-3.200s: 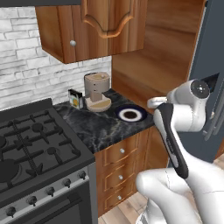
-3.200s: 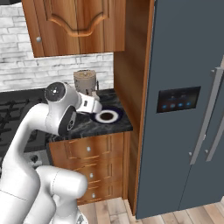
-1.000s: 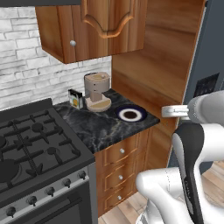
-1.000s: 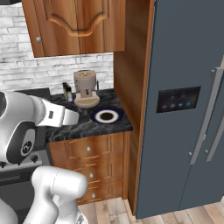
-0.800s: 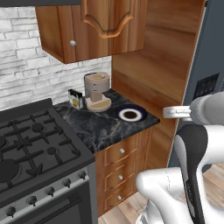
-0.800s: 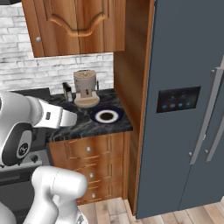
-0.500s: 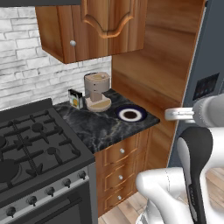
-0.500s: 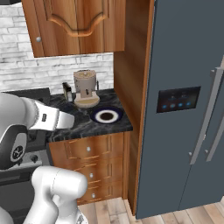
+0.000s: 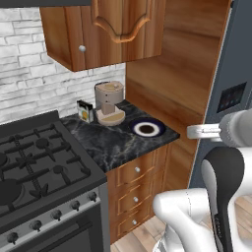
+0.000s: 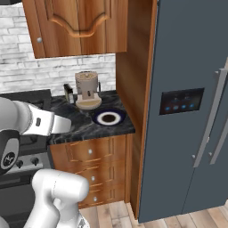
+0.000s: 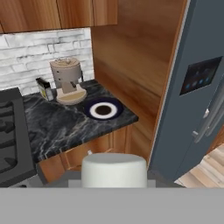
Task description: Pick the marshmallow from the counter and place it in the microwave. Then turn on the microwave.
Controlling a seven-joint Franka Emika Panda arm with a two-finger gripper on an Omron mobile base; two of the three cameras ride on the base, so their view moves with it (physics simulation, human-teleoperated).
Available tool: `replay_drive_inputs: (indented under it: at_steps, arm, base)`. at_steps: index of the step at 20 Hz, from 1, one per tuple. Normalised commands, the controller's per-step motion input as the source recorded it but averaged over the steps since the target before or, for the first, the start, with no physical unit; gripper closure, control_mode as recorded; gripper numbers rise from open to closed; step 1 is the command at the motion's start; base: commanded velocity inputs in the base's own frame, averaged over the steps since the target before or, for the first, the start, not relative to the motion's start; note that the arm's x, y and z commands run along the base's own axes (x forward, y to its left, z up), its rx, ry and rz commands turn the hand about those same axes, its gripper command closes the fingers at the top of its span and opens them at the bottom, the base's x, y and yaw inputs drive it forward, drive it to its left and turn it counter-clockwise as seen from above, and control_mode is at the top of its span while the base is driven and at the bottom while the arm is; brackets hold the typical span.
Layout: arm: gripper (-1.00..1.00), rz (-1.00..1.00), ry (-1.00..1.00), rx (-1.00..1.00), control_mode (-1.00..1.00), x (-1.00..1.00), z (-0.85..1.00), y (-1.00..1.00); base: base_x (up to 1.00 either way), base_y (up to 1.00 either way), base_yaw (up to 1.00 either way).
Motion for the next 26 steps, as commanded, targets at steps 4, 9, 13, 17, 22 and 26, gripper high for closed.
replay_drive_inputs:
  at_steps: [4, 9, 13, 17, 22, 26]
  arm:
    - [1.0, 0.0, 0.0, 0.0, 1.0, 0.0, 0.0, 0.0]
    - [1.0, 0.0, 0.0, 0.0, 1.0, 0.0, 0.0, 0.0]
    - [1.0, 0.0, 0.0, 0.0, 1.0, 0.0, 0.0, 0.0]
    - [1.0, 0.0, 0.0, 0.0, 1.0, 0.0, 0.0, 0.0]
    - [1.0, 0.0, 0.0, 0.0, 1.0, 0.0, 0.0, 0.0]
    - [1.0, 0.0, 0.0, 0.0, 1.0, 0.0, 0.0, 0.0]
  base:
    - [-0.17, 0.0, 0.0]
    - [-0.35, 0.0, 0.0]
    - [-0.53, -0.02, 0.0]
    - [-0.6, -0.1, 0.0]
    - [-0.62, -0.22, -0.01]
    - [-0.51, -0.35, -0.04]
